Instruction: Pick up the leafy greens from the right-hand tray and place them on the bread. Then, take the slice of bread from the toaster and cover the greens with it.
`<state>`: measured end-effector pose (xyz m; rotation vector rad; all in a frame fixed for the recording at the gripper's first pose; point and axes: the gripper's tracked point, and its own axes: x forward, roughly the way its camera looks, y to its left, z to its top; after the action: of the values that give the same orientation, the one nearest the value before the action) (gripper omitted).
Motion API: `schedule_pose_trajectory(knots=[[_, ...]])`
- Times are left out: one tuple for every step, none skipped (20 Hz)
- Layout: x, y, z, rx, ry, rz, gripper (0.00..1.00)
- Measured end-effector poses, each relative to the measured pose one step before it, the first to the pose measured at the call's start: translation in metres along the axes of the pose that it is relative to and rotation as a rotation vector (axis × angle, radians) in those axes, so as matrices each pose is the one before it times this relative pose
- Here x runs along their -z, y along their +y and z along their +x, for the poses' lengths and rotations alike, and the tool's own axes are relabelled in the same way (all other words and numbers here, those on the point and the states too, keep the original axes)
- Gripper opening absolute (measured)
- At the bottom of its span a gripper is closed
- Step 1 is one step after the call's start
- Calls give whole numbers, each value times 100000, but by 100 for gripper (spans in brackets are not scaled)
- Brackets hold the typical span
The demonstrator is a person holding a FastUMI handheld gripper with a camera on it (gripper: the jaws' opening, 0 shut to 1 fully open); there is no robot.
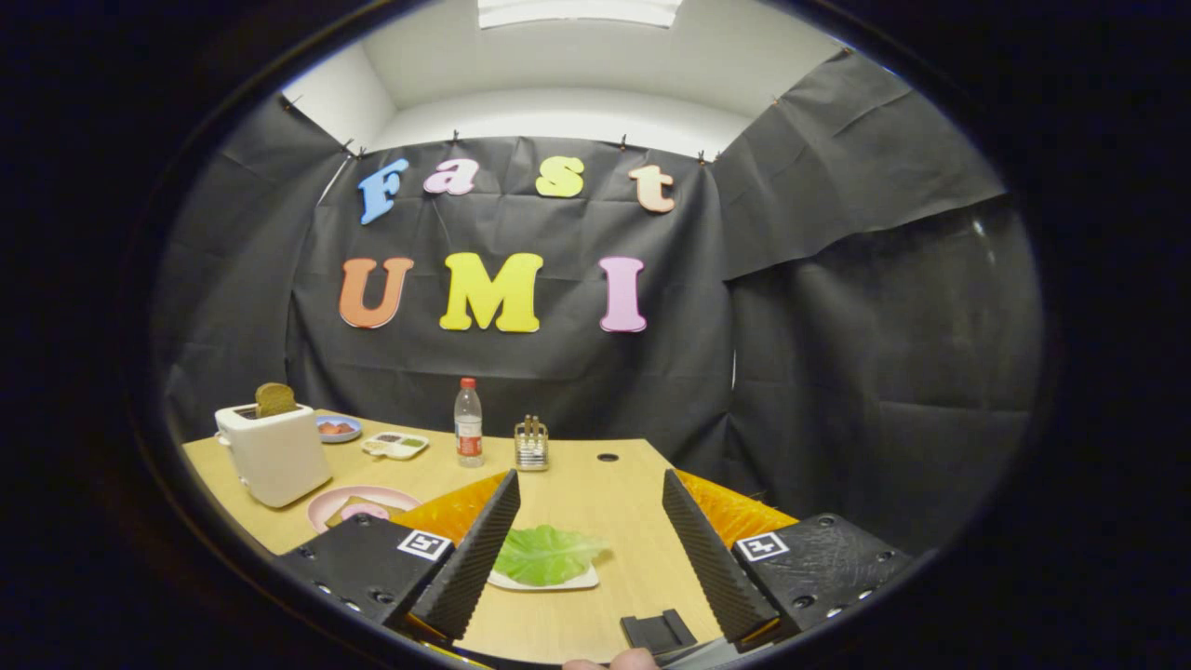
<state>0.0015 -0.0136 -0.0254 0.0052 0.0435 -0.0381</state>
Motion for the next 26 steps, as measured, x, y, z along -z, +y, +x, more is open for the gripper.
schedule_pose_trajectory(knots=[[572, -248, 315, 217, 1498, 339, 95], [730, -179, 283, -58, 2101, 757, 95], [563, -147, 327, -171, 1874, 543, 95], [389, -287, 361, 252, 1102, 298, 95], [275, -389, 393, 331, 364, 198, 95], [624, -404, 609, 299, 1448, -12, 95], [796, -285, 766, 19, 2173, 170, 95], [1000, -231, 949, -251, 3356, 823, 95], [880, 30, 843, -1047, 3035, 1078, 95], [990, 123, 974, -1157, 3910, 1465, 95], [1093, -33, 1030, -1086, 4309, 1800, 95], [907, -88, 1013, -482, 4141, 2565, 95], [644, 65, 1026, -804, 3678, 2381, 95], [541, -58, 1143, 220, 2981, 1792, 95], [399, -65, 971, 402, 2410, 798, 96], [197, 177, 1090, -126, 2043, 41, 96], [127, -112, 919, 496, 2029, 434, 96], [61, -67, 754, 250, 1912, 294, 96], [78, 51, 948, -460, 2647, 1157, 96], [284, 17, 777, -89, 3160, 2204, 96], [249, -174, 574, -372, 3032, 2360, 96], [232, -223, 324, -494, 2330, 2214, 96], [153, -261, 400, -29, 1795, 1857, 96], [164, -35, 257, 287, 1624, 1499, 96], [58, -151, 184, -71, 952, 1097, 96], [169, -62, 206, 100, 855, 436, 96]])
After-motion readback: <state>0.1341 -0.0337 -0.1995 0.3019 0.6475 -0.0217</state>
